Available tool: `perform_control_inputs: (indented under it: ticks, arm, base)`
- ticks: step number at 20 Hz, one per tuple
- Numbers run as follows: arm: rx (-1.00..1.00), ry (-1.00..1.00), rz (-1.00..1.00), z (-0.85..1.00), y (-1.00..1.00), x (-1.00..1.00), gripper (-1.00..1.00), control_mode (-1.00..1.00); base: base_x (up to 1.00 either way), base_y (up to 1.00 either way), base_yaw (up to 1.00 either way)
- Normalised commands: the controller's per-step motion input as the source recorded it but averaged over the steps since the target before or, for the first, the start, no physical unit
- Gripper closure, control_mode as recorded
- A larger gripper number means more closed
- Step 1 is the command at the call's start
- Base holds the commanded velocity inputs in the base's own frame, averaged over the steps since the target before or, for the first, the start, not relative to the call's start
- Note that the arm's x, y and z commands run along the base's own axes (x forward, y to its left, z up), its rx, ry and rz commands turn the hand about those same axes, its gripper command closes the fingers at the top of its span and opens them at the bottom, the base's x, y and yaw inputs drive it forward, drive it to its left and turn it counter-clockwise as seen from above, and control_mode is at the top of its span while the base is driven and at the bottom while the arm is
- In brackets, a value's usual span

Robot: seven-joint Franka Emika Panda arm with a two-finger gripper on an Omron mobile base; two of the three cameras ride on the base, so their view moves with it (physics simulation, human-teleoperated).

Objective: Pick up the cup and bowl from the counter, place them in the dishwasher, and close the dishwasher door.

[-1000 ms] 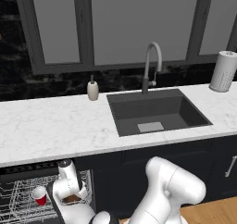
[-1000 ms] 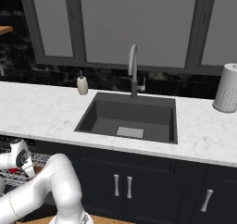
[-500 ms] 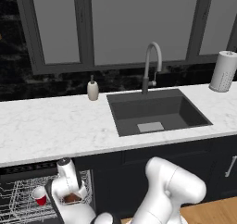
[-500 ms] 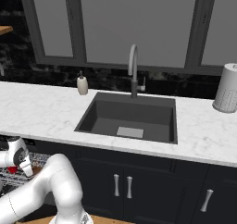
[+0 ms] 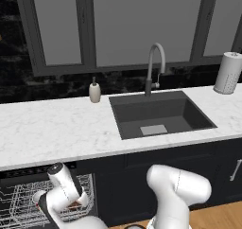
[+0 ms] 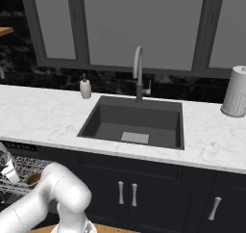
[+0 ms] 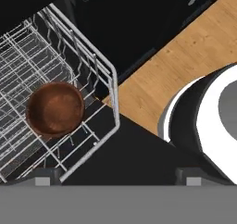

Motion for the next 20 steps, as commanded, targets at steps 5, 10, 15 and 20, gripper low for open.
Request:
perform_control_inputs:
  ticks: [5, 10, 15, 20]
  arm:
    - [0.04, -0.2, 0.0, 0.43, -0.05, -0.44, -1.0, -1.0]
    - [0.11, -0.26, 0.0, 0.65, -0.12, -0.44, -1.0, -1.0]
    - [0.08, -0.25, 0.05, 0.58, 0.0, -0.47, -1.0, -1.0]
    - [0.02, -0.25, 0.06, 0.44, 0.07, -0.61, -1.0, -1.0]
  base:
    - [0.0, 0.0, 0.0]
    - [0.0, 0.0, 0.0]
    - [0.0, 0.0, 0.0]
    - [0.0, 0.0, 0.0]
